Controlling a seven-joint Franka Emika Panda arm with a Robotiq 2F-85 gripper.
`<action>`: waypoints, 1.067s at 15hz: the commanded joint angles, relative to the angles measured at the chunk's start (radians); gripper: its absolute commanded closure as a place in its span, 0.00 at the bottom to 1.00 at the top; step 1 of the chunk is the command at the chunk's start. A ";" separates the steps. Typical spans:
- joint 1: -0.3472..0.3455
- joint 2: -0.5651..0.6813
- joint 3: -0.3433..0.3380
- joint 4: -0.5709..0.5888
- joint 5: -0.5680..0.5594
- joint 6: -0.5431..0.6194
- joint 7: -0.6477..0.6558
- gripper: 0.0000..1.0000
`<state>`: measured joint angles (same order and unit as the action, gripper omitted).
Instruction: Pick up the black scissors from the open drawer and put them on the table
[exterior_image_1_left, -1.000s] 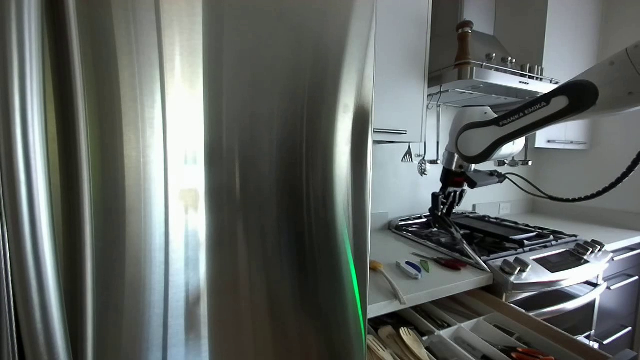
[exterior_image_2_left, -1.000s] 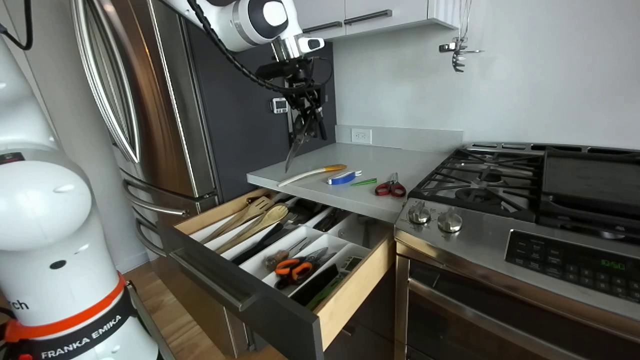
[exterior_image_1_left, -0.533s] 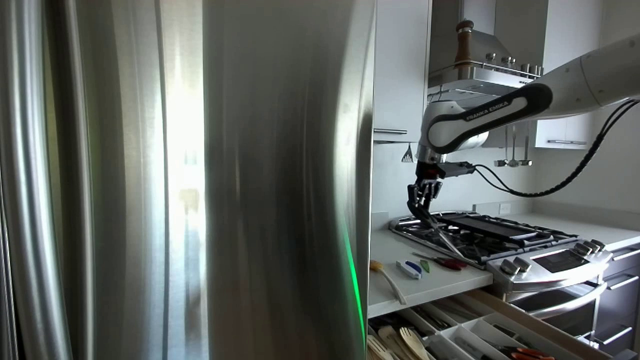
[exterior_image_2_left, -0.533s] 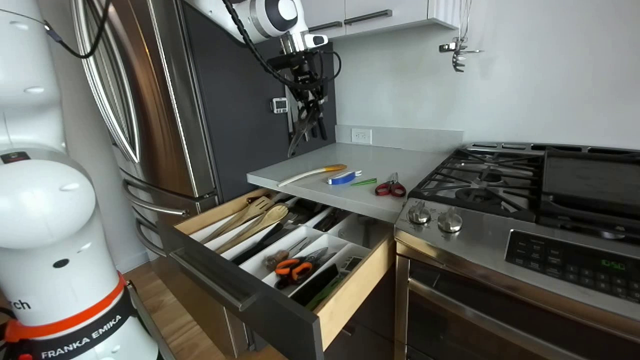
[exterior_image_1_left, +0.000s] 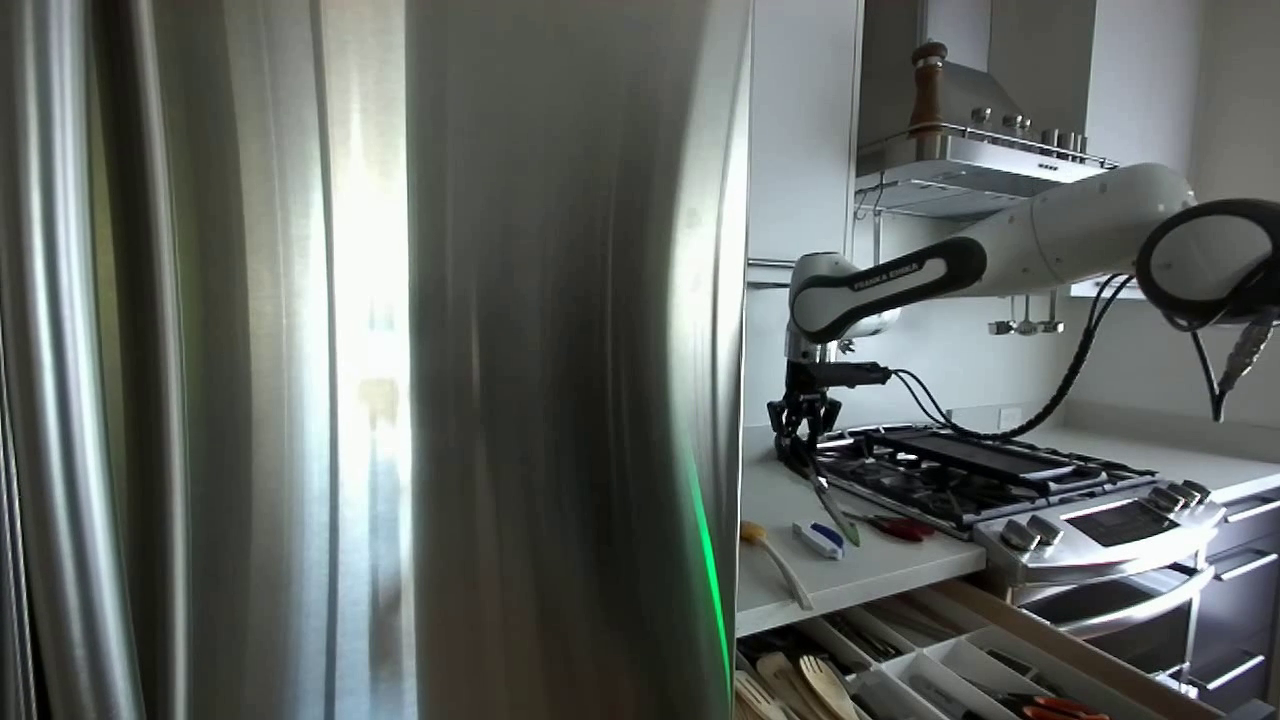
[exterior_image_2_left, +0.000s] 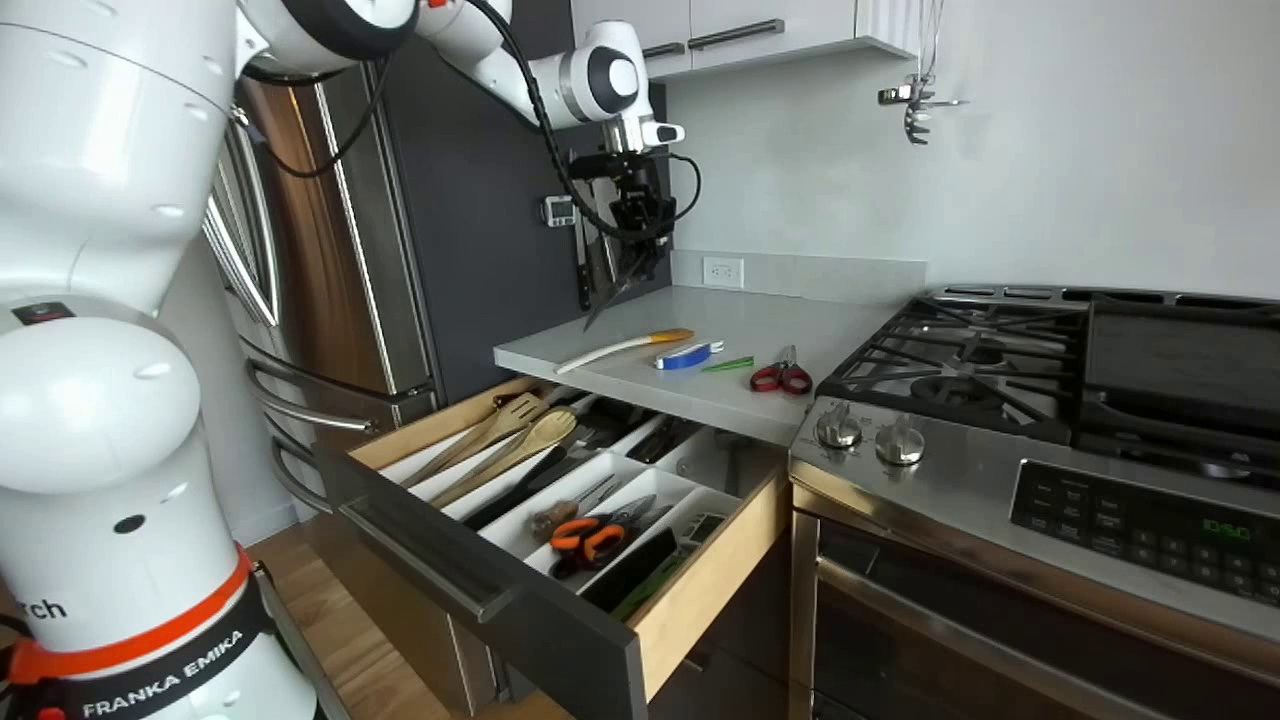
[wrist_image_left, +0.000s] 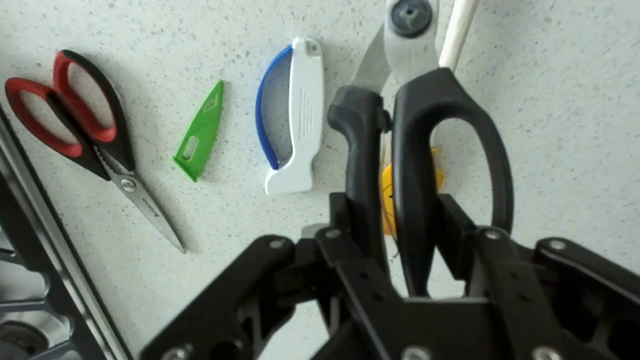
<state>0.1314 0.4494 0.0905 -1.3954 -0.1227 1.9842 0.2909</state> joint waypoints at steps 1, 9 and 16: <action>0.022 0.146 -0.045 0.172 0.040 -0.074 0.091 0.80; 0.035 0.331 -0.098 0.376 0.084 -0.159 0.220 0.80; 0.064 0.436 -0.169 0.504 0.040 -0.133 0.317 0.80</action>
<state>0.1782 0.8220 -0.0477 -0.9913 -0.0651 1.8762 0.5653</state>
